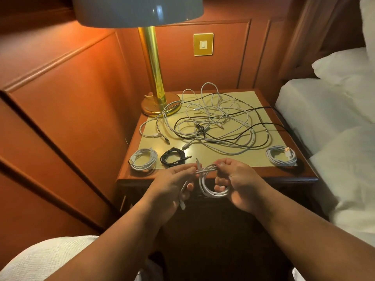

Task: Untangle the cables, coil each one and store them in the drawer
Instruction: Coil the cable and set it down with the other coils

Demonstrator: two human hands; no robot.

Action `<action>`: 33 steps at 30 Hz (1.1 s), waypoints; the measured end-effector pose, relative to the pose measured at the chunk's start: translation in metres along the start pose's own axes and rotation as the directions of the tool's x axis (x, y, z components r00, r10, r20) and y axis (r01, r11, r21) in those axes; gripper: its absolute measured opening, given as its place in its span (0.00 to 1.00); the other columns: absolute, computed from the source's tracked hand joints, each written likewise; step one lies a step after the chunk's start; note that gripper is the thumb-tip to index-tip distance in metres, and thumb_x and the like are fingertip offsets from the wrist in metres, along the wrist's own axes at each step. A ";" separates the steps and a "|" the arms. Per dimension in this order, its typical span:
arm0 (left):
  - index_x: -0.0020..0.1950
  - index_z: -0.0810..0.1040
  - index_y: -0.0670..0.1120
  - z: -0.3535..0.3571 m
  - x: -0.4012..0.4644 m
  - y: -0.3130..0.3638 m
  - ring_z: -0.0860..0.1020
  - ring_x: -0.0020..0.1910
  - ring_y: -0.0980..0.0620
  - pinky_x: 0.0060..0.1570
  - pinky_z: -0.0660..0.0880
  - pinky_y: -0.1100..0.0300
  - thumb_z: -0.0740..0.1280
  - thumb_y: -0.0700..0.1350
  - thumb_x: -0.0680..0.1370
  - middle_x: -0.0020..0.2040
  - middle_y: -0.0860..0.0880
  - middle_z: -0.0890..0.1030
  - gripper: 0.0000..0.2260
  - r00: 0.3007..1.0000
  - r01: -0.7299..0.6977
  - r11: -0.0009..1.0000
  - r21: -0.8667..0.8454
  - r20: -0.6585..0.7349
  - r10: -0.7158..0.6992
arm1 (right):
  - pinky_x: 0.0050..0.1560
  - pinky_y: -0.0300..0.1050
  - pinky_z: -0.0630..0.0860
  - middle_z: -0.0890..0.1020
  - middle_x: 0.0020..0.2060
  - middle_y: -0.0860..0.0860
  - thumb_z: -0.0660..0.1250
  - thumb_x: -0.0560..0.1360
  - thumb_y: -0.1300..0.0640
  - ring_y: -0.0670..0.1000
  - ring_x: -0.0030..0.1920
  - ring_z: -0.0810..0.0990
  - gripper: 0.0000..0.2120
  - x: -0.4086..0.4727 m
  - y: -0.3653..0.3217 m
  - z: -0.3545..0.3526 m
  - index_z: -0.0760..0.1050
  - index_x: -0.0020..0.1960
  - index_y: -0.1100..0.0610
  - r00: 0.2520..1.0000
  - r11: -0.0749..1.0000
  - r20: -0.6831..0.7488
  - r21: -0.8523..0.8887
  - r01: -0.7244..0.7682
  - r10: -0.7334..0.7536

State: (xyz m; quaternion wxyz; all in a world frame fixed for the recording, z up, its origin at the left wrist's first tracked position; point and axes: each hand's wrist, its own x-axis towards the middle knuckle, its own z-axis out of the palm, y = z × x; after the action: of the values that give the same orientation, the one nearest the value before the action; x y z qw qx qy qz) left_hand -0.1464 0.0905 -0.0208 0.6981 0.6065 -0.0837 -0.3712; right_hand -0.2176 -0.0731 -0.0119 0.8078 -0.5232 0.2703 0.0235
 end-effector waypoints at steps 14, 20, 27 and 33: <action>0.60 0.79 0.44 0.024 -0.012 -0.020 0.85 0.45 0.47 0.42 0.80 0.54 0.62 0.42 0.83 0.48 0.43 0.86 0.09 0.962 -0.207 0.977 -0.052 -0.194 0.193 | 0.40 0.45 0.68 0.70 0.36 0.52 0.57 0.84 0.55 0.48 0.35 0.66 0.09 -0.002 0.020 0.015 0.73 0.53 0.58 0.991 0.988 -0.098 0.112 0.106 -0.095; 0.55 0.81 0.42 0.024 -0.006 -0.023 0.82 0.41 0.52 0.47 0.78 0.54 0.65 0.44 0.81 0.44 0.45 0.84 0.08 0.982 -0.066 0.951 -0.301 -0.190 0.008 | 0.37 0.43 0.70 0.71 0.35 0.51 0.57 0.84 0.55 0.48 0.34 0.69 0.09 -0.002 0.022 0.016 0.73 0.53 0.59 0.984 0.977 -0.114 0.147 0.155 -0.139; 0.57 0.80 0.49 0.028 -0.016 -0.023 0.83 0.46 0.53 0.47 0.80 0.58 0.58 0.43 0.85 0.45 0.51 0.85 0.11 0.926 -0.286 0.929 0.235 -0.181 0.331 | 0.35 0.43 0.69 0.70 0.32 0.50 0.57 0.84 0.55 0.46 0.31 0.67 0.08 0.000 0.025 0.018 0.73 0.53 0.57 0.945 0.962 -0.177 -0.048 0.270 -0.275; 0.60 0.79 0.46 0.027 -0.017 -0.018 0.83 0.44 0.52 0.49 0.79 0.55 0.61 0.42 0.83 0.42 0.50 0.84 0.10 0.939 -0.305 0.945 0.121 -0.130 0.320 | 0.33 0.43 0.67 0.70 0.32 0.51 0.55 0.85 0.54 0.47 0.31 0.67 0.11 0.002 0.017 0.011 0.73 0.55 0.60 0.976 0.976 -0.028 -0.003 0.217 -0.217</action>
State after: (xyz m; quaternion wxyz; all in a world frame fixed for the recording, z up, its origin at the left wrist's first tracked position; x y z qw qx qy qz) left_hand -0.1814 0.0806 -0.0247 0.7214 0.6453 -0.1452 -0.2050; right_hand -0.2165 -0.0565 -0.0232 0.8019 -0.5497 0.2228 -0.0723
